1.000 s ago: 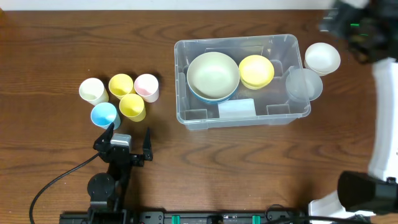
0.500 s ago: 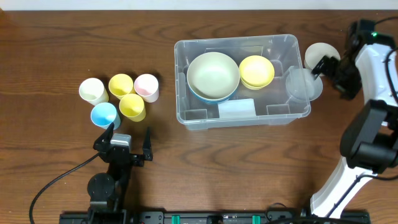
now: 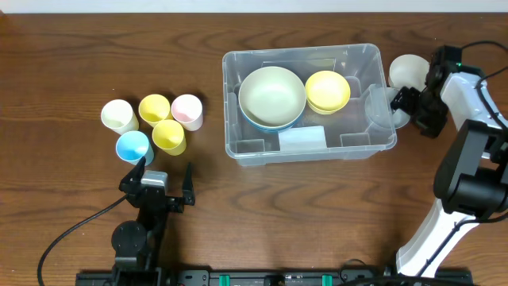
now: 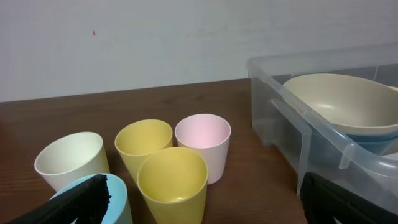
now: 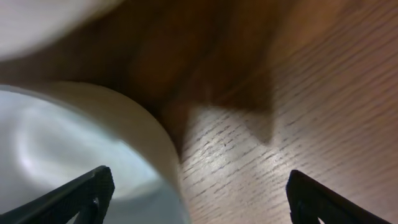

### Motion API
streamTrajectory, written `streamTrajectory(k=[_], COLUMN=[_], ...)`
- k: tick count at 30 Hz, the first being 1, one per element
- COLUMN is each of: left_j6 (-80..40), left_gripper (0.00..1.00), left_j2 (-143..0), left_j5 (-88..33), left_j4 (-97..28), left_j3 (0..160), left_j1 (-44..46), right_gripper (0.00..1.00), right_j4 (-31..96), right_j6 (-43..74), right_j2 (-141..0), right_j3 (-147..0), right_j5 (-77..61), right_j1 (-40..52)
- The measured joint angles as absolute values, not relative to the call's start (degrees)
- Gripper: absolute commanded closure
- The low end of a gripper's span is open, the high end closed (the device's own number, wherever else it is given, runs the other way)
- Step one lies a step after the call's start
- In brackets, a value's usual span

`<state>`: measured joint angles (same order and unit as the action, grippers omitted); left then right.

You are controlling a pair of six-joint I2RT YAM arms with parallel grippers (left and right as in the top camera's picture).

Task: Pack container
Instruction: 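Reach the right gripper to the translucent bowl and grasp it, then carry the translucent bowl onto the yellow bowl in the container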

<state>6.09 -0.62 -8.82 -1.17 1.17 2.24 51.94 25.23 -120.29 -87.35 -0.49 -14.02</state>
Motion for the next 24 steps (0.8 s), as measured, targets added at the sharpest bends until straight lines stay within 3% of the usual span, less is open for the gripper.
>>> streamTrajectory(k=[3, 10, 11, 18, 24], left_j6=[6.09, 6.09, 6.09, 6.09, 6.09], left_gripper=[0.02, 0.02, 0.02, 0.02, 0.02], left_j2=[-0.62, -0.62, -0.62, -0.62, -0.62], left_j5=[-8.82, -8.82, -8.82, -8.82, -8.82], left_j4=[-1.17, -1.17, -1.17, -1.17, -1.17], left_j3=[1.17, 1.17, 1.17, 1.17, 1.17], left_j1=[2.24, 2.24, 2.24, 2.24, 2.24], right_gripper=[0.3, 0.95, 0.99, 0.99, 0.99], right_j4=[51.29, 50.52, 50.7, 57.98, 72.4], right_j6=[24.95, 24.71, 24.58, 25.21, 23.9], right_j2=[-120.29, -120.29, -120.29, -120.16, -119.94], right_j3=[-86.3, -86.28, -86.28, -89.65, -98.26], right_j5=[-0.51, -0.67, -0.67, -2.17, -1.23], right_j1=[-14.04, -14.15, -14.24, -16.75, -19.2])
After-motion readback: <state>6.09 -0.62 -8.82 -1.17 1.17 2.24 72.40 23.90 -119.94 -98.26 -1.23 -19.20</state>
